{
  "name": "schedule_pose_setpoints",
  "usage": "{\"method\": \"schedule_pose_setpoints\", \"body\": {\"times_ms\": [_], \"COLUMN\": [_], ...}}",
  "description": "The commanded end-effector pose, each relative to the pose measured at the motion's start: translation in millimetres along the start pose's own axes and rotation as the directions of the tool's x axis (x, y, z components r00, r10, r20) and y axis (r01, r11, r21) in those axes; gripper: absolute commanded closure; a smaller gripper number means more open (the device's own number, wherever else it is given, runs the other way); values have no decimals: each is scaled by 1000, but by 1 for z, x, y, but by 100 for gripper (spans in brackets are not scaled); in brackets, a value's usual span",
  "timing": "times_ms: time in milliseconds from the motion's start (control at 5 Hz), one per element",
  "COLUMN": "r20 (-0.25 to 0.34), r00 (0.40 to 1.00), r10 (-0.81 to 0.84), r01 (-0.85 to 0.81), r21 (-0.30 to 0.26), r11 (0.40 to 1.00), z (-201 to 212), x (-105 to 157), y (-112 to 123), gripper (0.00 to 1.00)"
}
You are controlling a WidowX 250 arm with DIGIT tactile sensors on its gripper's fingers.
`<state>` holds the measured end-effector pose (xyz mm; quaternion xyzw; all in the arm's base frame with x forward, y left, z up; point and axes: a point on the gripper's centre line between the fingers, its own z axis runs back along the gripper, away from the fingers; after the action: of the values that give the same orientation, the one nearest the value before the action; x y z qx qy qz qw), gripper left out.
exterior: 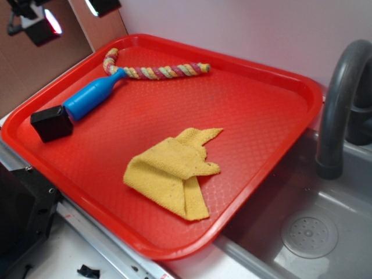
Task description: Grab the multicolored rope.
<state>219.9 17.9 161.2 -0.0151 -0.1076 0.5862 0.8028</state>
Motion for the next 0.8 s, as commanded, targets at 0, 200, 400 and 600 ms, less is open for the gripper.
{"method": "schedule_pose_setpoints", "body": {"times_ms": [0, 200, 400, 600], "r20": [46, 41, 41, 15], "r00": [872, 723, 573, 586], "r10": [487, 689, 818, 810], "r01": [-488, -689, -812, -796], "r21": [5, 106, 162, 193], "r11": [873, 717, 561, 573], "z": [-34, -65, -93, -115], "x": [48, 57, 63, 67], "y": [7, 8, 2, -9], "gripper": [0, 0, 0, 0]}}
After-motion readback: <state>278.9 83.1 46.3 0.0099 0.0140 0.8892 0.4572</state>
